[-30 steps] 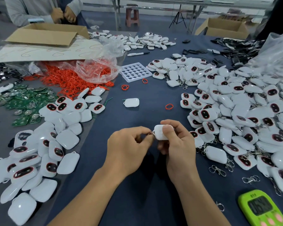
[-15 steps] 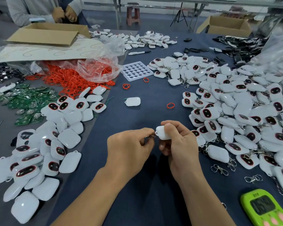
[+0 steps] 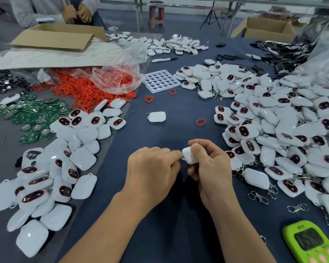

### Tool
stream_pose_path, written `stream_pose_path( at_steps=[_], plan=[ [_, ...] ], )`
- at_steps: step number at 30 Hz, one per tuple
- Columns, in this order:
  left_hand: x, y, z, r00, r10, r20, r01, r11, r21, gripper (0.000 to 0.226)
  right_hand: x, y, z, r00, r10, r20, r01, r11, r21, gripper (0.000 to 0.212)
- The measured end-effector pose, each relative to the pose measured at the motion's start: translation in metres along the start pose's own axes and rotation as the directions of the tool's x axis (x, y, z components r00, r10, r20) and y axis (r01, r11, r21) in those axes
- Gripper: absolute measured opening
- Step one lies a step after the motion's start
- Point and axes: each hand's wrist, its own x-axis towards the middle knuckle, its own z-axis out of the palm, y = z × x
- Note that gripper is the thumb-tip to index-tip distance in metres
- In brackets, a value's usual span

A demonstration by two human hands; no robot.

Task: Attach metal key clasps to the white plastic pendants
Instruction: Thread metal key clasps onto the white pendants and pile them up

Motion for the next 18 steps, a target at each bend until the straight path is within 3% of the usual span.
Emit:
stream_pose_path(
  at_steps=[6,13,18],
  plan=[
    [-0.0023,0.0010,0.0052,0.996,-0.073,-0.056,0.074,0.997,0.020,0.023,0.0009,-0.0007,0.0002,1.000,0.002,-0.004,-0.001,1.000,0.007,0.024],
    [-0.0014,-0.0051,0.0074,0.987,-0.001,-0.158,-0.004,0.999,-0.034,0.014,0.0020,0.0011,-0.0023,1.000,0.008,0.005,-0.008,1.000,-0.008,0.015],
    [-0.0029,-0.0046,0.0048,0.989,-0.007,-0.150,-0.011,0.993,-0.117,0.023,0.0032,0.0006,-0.0029,1.000,0.005,0.008,-0.005,1.000,0.000,0.014]
  ],
)
